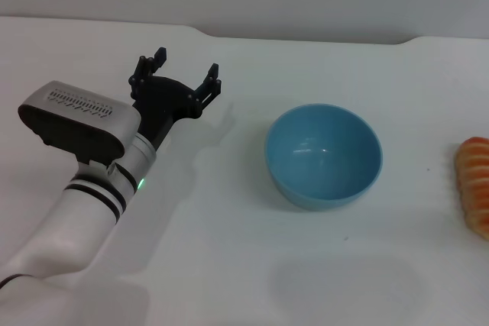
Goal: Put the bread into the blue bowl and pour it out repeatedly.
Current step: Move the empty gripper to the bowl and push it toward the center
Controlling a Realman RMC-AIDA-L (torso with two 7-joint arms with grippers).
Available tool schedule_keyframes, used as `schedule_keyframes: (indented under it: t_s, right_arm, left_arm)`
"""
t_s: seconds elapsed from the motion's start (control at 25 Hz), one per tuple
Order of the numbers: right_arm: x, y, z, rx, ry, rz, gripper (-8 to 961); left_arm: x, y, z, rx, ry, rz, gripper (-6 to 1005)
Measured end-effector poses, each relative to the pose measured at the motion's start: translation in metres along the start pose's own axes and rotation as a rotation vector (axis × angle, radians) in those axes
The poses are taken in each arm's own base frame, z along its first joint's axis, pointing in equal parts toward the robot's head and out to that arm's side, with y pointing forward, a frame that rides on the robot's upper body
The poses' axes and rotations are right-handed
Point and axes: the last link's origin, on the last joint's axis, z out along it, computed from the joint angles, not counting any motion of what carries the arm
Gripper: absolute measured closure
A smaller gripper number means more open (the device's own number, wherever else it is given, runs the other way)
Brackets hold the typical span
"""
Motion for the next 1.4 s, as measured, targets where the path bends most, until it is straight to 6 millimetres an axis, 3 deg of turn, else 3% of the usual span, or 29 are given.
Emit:
schedule_keyframes:
  t_s: [0.6, 0.92, 1.4]
  right_arm:
    - [0.006, -0.003, -0.008, 0.016, 0.018, 0.009, 215]
    - [0.009, 0.0, -0.01, 0.009, 0.03, 0.02, 215]
    - [0.006, -0.002, -0.012, 0.012, 0.004, 0.023, 215]
  left_arm:
    - [0.005, 0.002, 0.003, 0.0, 0.009, -0.024, 123]
    - [0.029, 0.0, 0.019, -0.011, 0.001, -0.106, 124]
    - [0.082, 0.012, 0.059, -0.238, -0.373, -0.04, 123]
